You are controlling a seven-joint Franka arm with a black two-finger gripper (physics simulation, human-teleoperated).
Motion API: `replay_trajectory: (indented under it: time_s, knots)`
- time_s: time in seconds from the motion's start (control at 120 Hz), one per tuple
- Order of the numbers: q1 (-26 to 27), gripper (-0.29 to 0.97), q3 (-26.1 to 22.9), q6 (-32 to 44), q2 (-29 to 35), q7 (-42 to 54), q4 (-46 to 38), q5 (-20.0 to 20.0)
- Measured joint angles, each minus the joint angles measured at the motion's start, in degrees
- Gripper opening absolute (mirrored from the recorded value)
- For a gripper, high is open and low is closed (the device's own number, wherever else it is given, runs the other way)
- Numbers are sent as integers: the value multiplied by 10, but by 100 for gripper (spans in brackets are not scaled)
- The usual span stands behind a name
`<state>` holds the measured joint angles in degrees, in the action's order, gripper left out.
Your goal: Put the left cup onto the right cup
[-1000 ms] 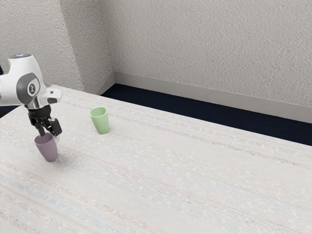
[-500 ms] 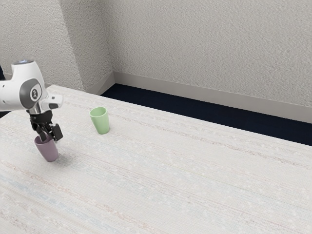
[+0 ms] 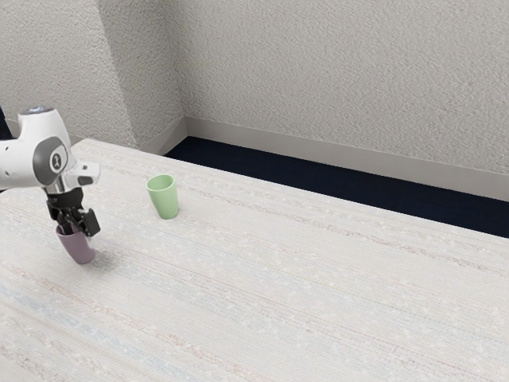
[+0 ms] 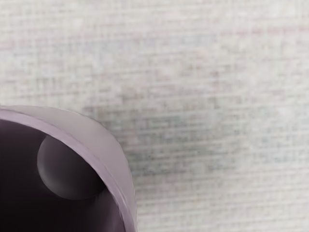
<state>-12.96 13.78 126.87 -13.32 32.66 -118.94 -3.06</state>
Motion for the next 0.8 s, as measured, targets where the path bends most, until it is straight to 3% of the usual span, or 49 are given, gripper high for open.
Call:
replay_trajectory:
  time_s: [0.267, 0.6, 0.8]
  knots:
    - [0, 63, 0, 19, -8, 2, 0, 1]
    - [0, 36, 2, 29, -15, 2, -1, -1]
    - [0, 27, 4, 33, -18, 1, -2, -2]
